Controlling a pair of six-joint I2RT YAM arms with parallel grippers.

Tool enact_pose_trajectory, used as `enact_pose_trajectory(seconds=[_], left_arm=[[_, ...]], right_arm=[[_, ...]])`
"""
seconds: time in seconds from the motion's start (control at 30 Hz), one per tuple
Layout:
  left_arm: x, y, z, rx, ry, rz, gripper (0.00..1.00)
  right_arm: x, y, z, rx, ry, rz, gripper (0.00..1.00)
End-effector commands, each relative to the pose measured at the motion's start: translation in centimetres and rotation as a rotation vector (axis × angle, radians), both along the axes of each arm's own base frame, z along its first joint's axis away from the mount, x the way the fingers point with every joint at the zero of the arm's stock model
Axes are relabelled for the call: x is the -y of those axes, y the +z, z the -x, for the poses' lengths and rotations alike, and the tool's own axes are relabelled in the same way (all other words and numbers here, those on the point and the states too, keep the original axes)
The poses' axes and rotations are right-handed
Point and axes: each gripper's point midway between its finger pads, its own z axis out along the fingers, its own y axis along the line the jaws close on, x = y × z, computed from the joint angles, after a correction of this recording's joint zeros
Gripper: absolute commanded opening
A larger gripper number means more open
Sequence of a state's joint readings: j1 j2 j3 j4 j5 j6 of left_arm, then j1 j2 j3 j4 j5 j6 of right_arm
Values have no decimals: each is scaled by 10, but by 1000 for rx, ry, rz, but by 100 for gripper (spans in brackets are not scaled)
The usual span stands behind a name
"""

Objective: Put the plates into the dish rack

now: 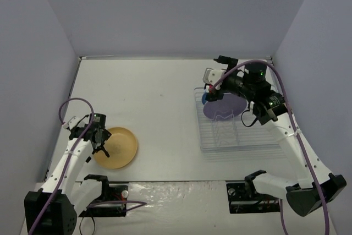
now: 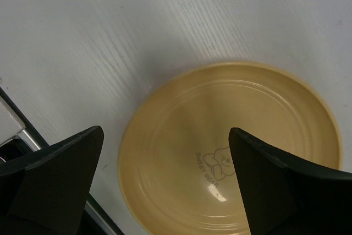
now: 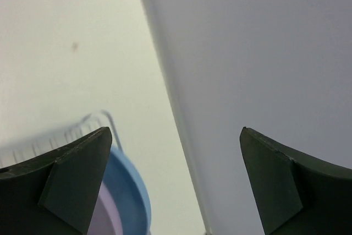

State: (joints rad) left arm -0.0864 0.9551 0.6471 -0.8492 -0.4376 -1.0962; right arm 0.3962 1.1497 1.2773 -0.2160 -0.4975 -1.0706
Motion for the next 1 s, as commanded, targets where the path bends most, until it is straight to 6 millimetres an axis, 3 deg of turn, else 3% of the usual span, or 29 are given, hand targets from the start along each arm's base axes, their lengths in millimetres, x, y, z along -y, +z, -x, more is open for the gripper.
enact_pose_trajectory(seconds=[0.0,0.1,0.17,0.3,0.43,0.63,0.73,0.8,0.97], left_arm=[[4,-8,-9,13,-6,47,97],[1,-9,-6,1,1,36,97],[1,-12,-2,-5,6,39,97],[-1,-17,9,-27,19,42,97],[-1,-15,22,-49,41,49,97],[-7,-5,32,15,102,30,97],[-10,-7,38,20,155,25,97],[-10,-6,33,39,159,29,97],[-6,-1,16,97,119,43,97]], right_arm=[[-37,95,-35,-178,-103,-713,100],[-38,88,-78,-348,-283,-932,100],[-47,62,-99,-480,-364,-1053,100],[-71,12,-112,-572,-472,-1110,100],[-113,-39,-97,-587,-545,-1001,100],[-136,-100,-76,-611,-571,-899,100],[-178,-127,-48,-617,-468,-779,100],[-209,-150,-31,-712,-385,-730,100],[-288,-186,22,-947,-133,-687,100]])
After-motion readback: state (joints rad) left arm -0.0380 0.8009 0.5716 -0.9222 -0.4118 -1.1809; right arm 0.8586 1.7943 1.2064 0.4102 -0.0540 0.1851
